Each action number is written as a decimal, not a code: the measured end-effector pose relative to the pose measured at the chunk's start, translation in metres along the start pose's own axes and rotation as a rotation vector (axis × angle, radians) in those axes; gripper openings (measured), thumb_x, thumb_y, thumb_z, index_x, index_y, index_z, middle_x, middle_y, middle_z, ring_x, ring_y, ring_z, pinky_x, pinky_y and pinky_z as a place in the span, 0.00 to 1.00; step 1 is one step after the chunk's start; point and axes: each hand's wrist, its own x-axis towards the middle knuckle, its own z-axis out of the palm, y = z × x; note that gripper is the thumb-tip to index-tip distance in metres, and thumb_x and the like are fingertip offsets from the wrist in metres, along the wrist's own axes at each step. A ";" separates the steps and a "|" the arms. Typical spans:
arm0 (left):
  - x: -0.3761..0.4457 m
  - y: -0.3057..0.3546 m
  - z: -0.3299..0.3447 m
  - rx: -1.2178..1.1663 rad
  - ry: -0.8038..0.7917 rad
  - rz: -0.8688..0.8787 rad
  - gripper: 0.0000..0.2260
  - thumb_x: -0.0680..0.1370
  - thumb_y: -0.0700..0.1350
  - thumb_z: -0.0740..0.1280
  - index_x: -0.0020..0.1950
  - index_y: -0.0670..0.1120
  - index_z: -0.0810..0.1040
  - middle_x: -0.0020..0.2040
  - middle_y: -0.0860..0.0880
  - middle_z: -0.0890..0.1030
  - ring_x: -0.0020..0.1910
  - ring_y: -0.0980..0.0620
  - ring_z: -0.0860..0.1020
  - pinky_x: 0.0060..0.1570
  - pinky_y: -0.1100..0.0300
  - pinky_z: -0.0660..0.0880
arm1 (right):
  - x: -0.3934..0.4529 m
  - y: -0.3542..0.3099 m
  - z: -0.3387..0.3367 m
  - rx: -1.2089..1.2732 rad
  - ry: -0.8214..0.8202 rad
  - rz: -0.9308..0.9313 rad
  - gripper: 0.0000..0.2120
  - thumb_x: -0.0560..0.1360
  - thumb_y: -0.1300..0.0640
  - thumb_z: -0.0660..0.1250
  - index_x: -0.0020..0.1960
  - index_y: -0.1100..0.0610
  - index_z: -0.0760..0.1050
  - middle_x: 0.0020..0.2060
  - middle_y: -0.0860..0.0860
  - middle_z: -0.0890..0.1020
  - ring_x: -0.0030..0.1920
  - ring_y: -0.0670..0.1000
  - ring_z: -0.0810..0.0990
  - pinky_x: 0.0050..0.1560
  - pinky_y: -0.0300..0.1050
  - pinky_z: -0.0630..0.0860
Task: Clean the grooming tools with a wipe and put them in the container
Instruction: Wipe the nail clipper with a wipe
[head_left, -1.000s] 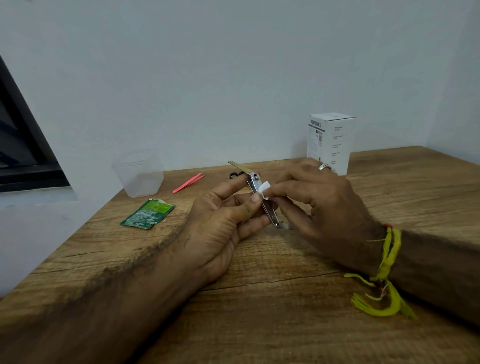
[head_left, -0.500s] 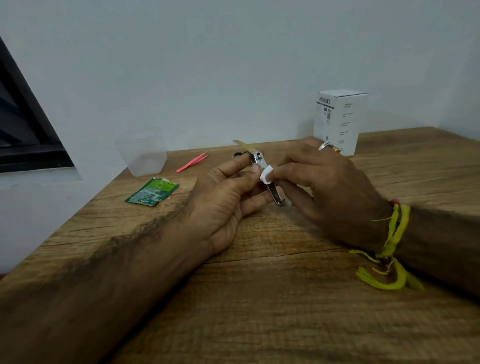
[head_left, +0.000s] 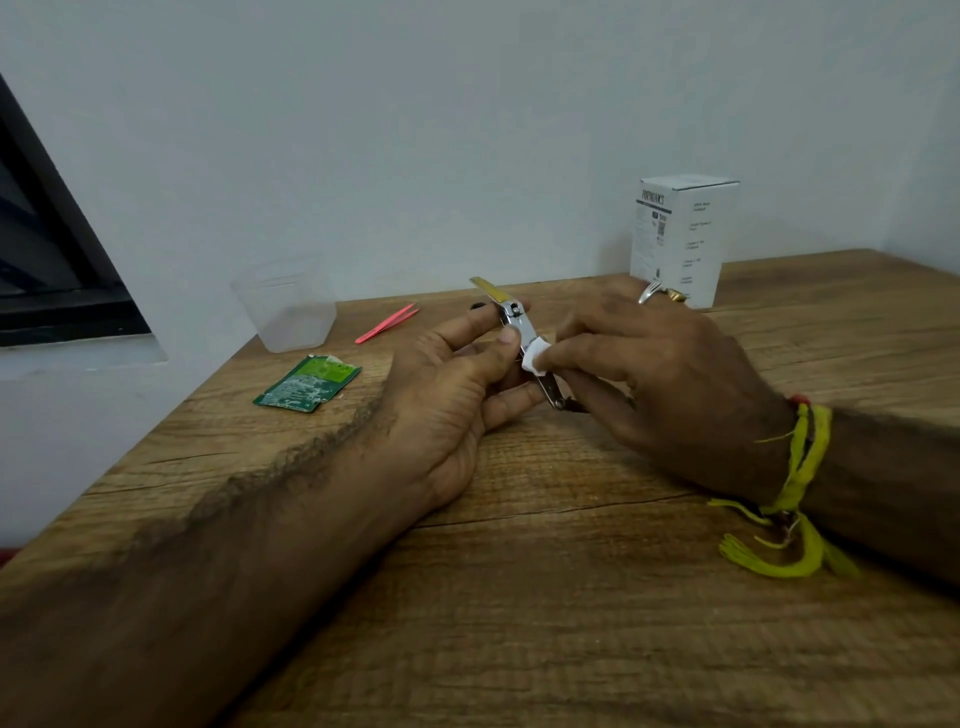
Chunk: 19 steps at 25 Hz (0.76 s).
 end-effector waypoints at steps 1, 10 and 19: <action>0.000 0.001 0.000 -0.002 0.004 0.008 0.15 0.81 0.34 0.64 0.67 0.39 0.77 0.56 0.37 0.84 0.47 0.46 0.86 0.44 0.52 0.84 | 0.001 -0.001 0.000 -0.008 0.002 -0.004 0.07 0.76 0.61 0.67 0.50 0.60 0.83 0.44 0.55 0.83 0.44 0.60 0.80 0.42 0.58 0.76; 0.000 -0.002 0.000 0.073 0.017 0.068 0.13 0.81 0.35 0.65 0.65 0.40 0.78 0.51 0.38 0.86 0.42 0.50 0.85 0.40 0.56 0.83 | 0.001 -0.003 0.000 -0.116 -0.027 -0.088 0.06 0.76 0.63 0.68 0.49 0.61 0.83 0.44 0.57 0.83 0.44 0.60 0.81 0.40 0.54 0.76; 0.002 -0.003 0.000 0.167 0.065 0.124 0.12 0.83 0.37 0.63 0.66 0.40 0.76 0.43 0.44 0.87 0.34 0.51 0.85 0.30 0.60 0.80 | 0.003 -0.007 -0.001 -0.147 -0.079 -0.122 0.05 0.72 0.62 0.74 0.49 0.60 0.84 0.46 0.58 0.84 0.43 0.61 0.81 0.36 0.53 0.78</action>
